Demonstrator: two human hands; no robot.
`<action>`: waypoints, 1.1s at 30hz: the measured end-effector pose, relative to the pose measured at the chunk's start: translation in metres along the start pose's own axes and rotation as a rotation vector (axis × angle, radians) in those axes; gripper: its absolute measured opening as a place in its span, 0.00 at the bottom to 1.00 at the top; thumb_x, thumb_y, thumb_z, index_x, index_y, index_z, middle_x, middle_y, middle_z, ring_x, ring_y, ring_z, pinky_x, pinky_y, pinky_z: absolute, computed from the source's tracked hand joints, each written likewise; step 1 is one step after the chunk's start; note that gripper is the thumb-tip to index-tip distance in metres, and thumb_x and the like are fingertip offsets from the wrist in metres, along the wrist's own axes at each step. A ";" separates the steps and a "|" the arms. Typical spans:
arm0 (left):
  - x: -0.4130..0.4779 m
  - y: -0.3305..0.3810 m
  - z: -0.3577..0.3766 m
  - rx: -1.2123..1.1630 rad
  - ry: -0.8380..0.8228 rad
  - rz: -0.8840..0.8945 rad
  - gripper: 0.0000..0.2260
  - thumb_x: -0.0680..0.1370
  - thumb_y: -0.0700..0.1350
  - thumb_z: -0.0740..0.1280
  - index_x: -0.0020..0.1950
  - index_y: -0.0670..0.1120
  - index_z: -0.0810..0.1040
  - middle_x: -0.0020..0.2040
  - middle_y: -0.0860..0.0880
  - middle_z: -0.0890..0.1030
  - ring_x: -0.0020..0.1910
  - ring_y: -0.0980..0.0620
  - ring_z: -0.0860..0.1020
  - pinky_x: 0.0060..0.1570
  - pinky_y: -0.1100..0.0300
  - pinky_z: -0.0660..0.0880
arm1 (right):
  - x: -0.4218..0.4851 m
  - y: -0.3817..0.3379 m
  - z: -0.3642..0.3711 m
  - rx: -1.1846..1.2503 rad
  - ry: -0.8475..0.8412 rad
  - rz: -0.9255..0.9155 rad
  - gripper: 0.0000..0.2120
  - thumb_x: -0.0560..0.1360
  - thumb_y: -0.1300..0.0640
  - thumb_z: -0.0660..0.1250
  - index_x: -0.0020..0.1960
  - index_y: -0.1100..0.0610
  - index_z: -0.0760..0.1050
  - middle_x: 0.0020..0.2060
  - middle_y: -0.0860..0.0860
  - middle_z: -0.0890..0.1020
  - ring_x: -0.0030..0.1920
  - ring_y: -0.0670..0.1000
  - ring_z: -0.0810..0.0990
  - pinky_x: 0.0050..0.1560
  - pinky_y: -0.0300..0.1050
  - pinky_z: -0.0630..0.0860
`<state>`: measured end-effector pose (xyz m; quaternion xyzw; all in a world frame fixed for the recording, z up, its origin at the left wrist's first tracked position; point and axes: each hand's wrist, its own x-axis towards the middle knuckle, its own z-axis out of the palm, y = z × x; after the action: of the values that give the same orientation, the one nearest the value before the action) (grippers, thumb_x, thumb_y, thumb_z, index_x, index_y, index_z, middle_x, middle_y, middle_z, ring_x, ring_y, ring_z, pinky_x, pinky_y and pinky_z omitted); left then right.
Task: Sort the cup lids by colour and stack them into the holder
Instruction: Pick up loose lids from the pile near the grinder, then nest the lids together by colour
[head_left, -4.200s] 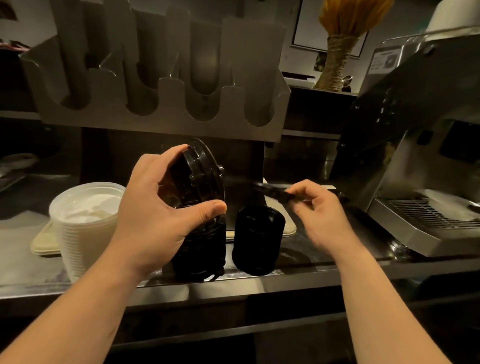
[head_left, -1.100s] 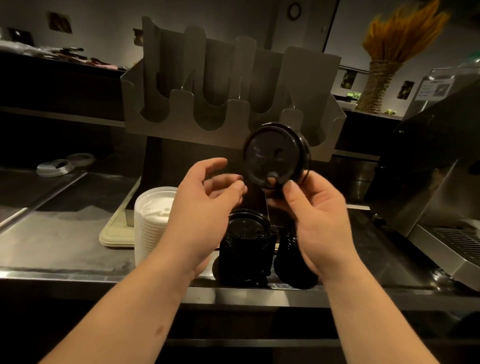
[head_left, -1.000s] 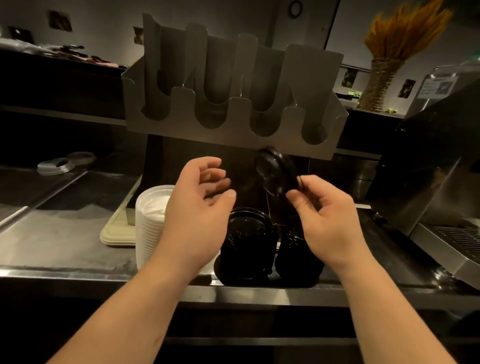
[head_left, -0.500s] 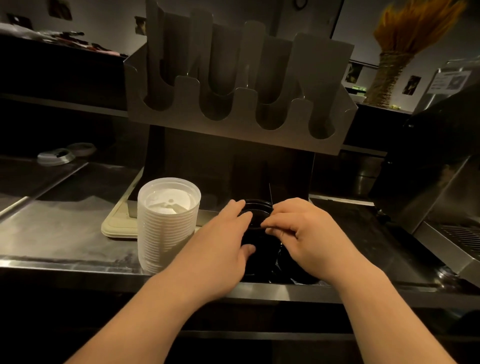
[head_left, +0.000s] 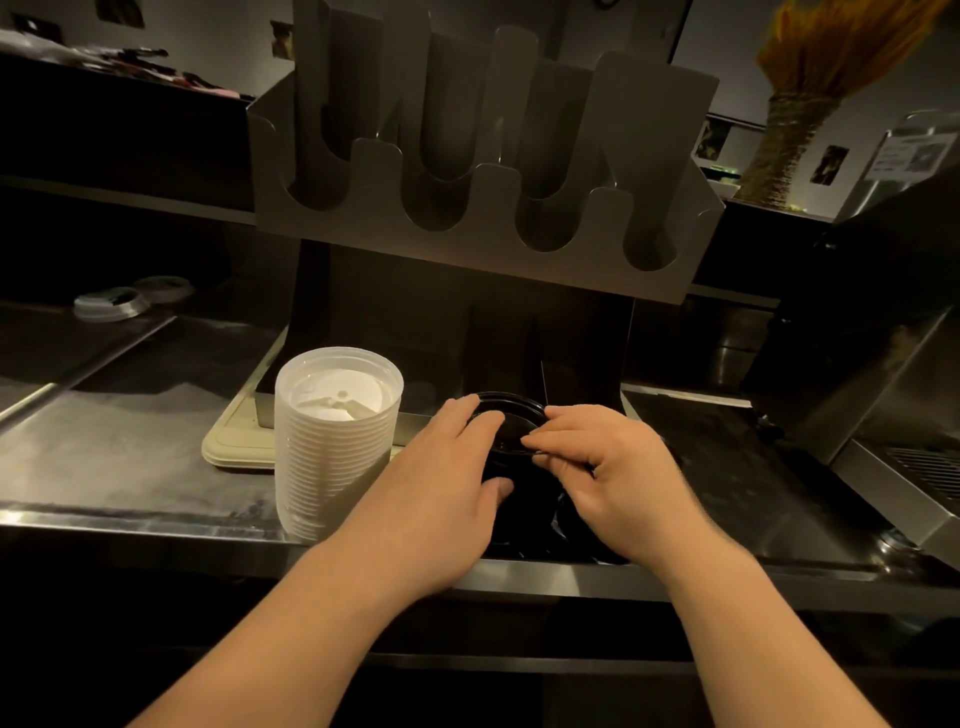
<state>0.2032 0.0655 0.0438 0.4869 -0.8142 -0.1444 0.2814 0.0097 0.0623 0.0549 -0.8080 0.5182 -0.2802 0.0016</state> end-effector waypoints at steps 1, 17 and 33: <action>0.000 -0.001 0.001 0.003 -0.004 -0.007 0.27 0.83 0.52 0.62 0.79 0.56 0.56 0.81 0.58 0.51 0.80 0.59 0.48 0.66 0.72 0.45 | -0.001 -0.001 0.000 -0.004 -0.011 0.006 0.14 0.78 0.61 0.69 0.61 0.50 0.83 0.58 0.44 0.83 0.64 0.39 0.70 0.71 0.45 0.69; -0.007 0.005 -0.050 -0.218 0.236 0.130 0.21 0.80 0.48 0.67 0.72 0.59 0.70 0.66 0.67 0.70 0.65 0.74 0.64 0.65 0.78 0.62 | 0.005 -0.048 -0.026 0.203 0.267 -0.012 0.16 0.75 0.63 0.69 0.59 0.46 0.79 0.53 0.37 0.81 0.60 0.40 0.78 0.60 0.42 0.78; -0.072 -0.298 -0.208 0.108 0.561 -0.688 0.11 0.77 0.54 0.71 0.38 0.50 0.79 0.32 0.53 0.79 0.34 0.58 0.76 0.32 0.61 0.68 | 0.195 -0.301 0.217 0.671 -0.096 0.238 0.06 0.77 0.57 0.66 0.45 0.48 0.79 0.41 0.44 0.82 0.44 0.44 0.79 0.42 0.39 0.75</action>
<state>0.5663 -0.0072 0.0360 0.7639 -0.5033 -0.0493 0.4009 0.4202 -0.0242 0.0478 -0.7087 0.4872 -0.3945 0.3237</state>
